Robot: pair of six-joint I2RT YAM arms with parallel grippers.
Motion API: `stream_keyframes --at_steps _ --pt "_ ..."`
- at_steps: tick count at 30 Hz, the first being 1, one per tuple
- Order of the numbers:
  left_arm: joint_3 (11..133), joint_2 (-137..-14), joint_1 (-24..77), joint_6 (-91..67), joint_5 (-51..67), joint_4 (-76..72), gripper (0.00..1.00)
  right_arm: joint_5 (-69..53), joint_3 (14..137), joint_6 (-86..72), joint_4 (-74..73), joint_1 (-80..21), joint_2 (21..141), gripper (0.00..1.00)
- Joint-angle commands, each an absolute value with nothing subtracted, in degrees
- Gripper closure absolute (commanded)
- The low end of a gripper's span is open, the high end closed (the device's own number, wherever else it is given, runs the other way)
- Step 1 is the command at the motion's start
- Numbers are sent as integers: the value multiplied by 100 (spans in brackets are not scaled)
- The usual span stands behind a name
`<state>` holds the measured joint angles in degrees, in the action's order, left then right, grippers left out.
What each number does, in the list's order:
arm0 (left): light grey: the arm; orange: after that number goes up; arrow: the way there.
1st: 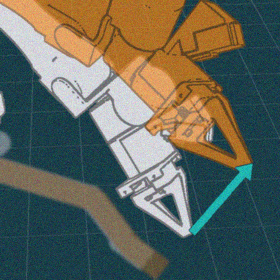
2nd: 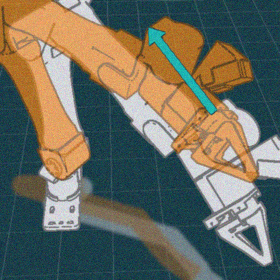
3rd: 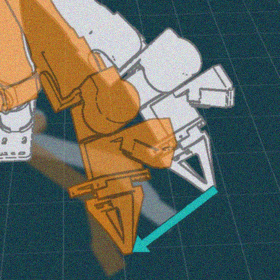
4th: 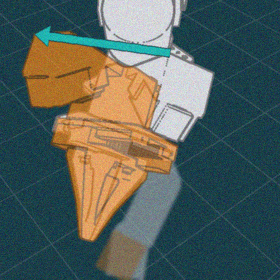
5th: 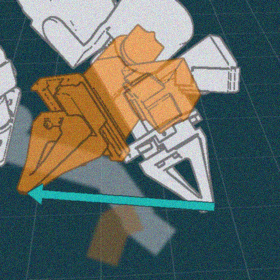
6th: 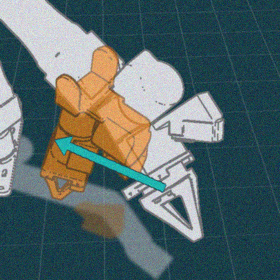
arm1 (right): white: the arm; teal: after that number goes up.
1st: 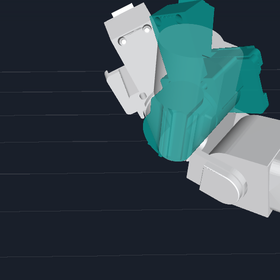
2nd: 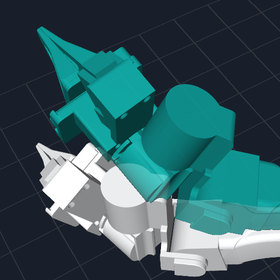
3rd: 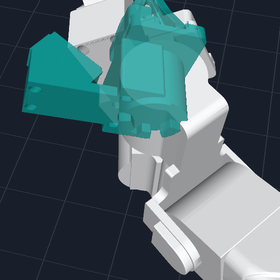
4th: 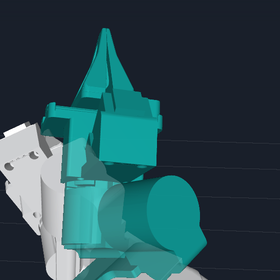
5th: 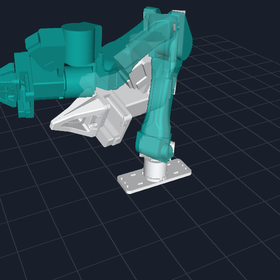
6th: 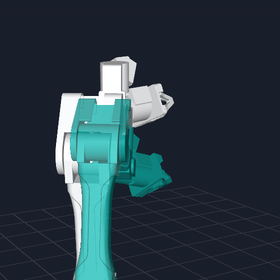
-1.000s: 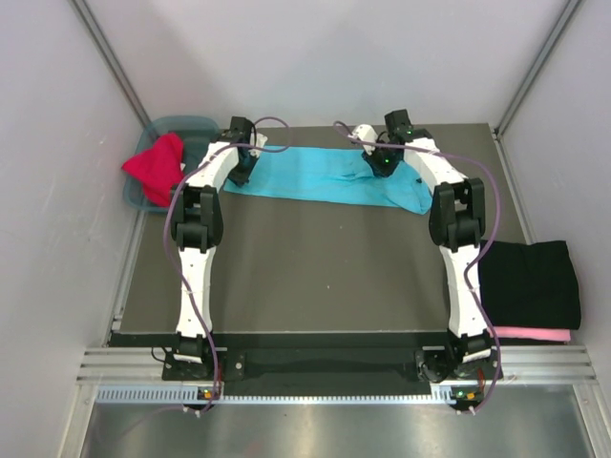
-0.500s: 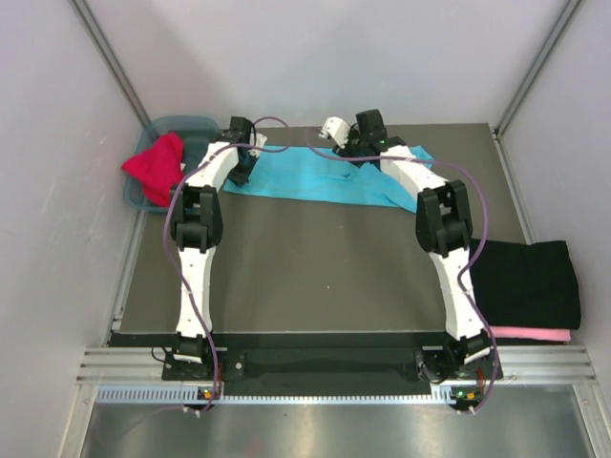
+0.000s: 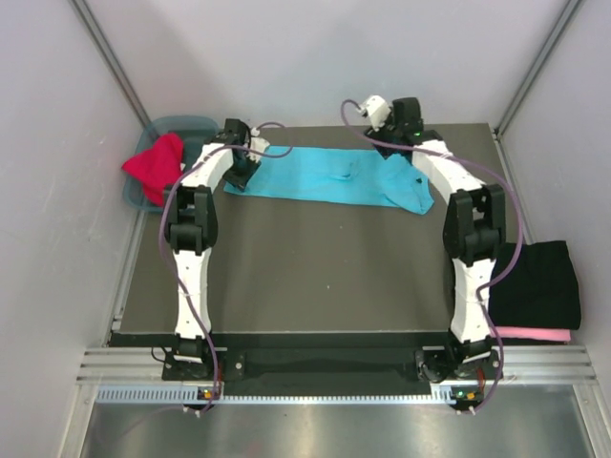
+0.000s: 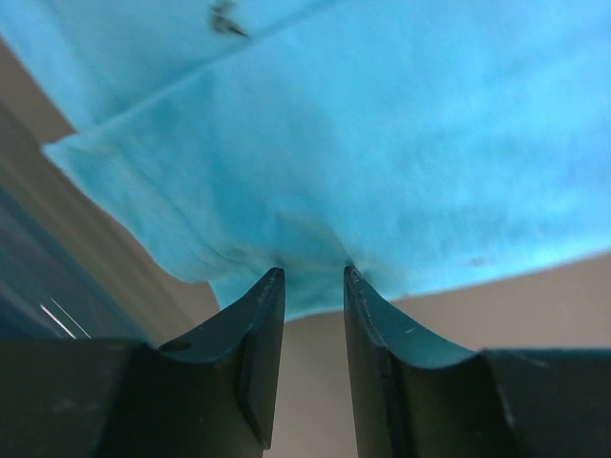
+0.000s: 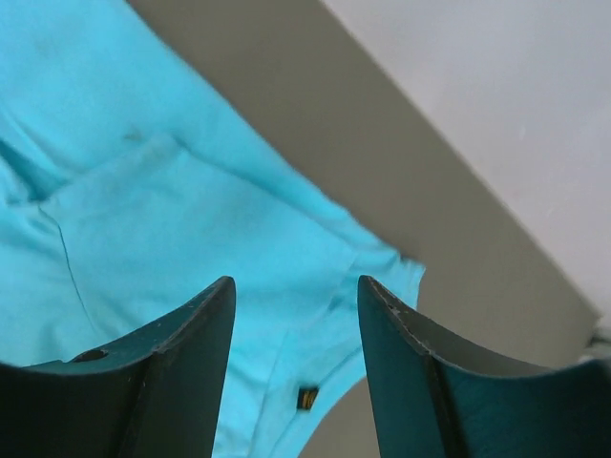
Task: Fold and stack the t-shirts
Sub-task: Fold the tshirt
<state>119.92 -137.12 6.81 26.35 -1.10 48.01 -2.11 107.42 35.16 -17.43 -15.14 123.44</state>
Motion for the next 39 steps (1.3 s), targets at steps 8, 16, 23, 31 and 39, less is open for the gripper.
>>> stream_keyframes --at_steps 8,16,23,31,39 --pt "12076 -13579 694 3288 53 4729 64 -2267 11206 3190 -5253 -361 12384 48" --pt "12322 -13860 694 2918 -201 4702 64 -2654 11021 3568 -6020 -44 12532 51" --pt "12524 -14001 686 2777 -237 4781 64 -2707 10960 3700 -6469 219 12709 53" --pt "12516 -14036 677 2760 -308 4816 65 -2672 10863 3683 -6302 369 12831 54" --pt "12472 -14062 659 2742 -404 4834 65 -3357 11048 3911 -6636 422 13043 58"
